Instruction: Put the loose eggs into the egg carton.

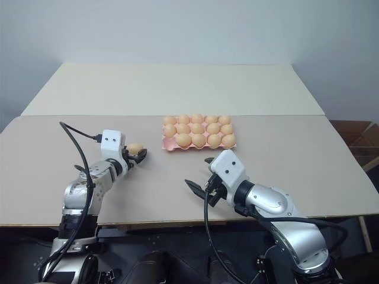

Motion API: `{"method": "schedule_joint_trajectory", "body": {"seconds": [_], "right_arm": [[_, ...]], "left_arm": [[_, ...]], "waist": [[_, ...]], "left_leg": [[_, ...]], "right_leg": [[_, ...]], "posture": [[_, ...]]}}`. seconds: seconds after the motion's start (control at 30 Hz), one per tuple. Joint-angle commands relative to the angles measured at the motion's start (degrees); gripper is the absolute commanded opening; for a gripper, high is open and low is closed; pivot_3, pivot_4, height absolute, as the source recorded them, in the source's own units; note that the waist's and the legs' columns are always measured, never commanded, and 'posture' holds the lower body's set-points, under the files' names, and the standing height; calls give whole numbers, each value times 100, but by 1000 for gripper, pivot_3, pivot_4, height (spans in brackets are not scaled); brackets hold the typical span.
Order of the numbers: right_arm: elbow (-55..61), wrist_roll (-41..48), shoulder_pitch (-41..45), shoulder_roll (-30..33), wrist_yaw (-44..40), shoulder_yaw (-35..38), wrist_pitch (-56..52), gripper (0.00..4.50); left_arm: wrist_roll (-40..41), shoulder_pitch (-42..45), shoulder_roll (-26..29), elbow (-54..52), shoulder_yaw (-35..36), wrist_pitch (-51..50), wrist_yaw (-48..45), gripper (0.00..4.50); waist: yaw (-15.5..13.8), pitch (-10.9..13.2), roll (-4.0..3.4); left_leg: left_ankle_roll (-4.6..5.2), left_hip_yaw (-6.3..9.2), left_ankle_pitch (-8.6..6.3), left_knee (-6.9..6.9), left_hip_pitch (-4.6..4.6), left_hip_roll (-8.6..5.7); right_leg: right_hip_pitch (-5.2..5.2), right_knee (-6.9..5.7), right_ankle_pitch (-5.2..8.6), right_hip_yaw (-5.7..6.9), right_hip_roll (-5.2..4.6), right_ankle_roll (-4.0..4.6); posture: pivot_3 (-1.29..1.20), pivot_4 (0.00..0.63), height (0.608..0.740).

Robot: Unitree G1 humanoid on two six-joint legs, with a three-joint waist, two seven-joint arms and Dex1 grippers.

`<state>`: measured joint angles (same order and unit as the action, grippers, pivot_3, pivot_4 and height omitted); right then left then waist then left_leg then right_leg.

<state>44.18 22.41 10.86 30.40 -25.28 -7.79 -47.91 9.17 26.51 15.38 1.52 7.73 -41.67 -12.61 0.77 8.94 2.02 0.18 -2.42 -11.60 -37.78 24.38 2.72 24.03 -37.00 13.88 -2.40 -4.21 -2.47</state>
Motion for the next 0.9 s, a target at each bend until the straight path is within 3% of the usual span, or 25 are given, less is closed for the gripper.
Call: {"method": "schedule_joint_trajectory", "body": {"seconds": [0.03,0.1,0.43,0.9], "right_arm": [[145,-40,54,17,-14,76,197,4500],[180,-37,31,20,-14,95,181,4500],[222,57,7,123,-136,189,135,4500],[282,16,-22,113,-57,147,109,4500]], "left_arm": [[3,133,7,-20,-37,197,-11,2574],[23,85,13,-142,-47,159,-17,2351],[-1,114,187,-1166,-559,293,-432,2349],[-267,916,-67,369,-1292,1384,-974,2347]], "waist": [[-1,0,0],[-3,0,0],[-20,0,0],[-2,0,1]], "left_leg": [[0,0,0,0,0,0],[0,0,0,0,0,0],[0,0,0,0,-1,0],[0,-1,0,0,1,-1]], "right_leg": [[0,0,0,0,0,0],[0,0,0,0,0,0],[-2,-1,0,0,-1,0],[0,1,0,-1,1,-1]], "posture": [[0,150,740],[0,150,740],[0,150,740],[0,150,740]]}}
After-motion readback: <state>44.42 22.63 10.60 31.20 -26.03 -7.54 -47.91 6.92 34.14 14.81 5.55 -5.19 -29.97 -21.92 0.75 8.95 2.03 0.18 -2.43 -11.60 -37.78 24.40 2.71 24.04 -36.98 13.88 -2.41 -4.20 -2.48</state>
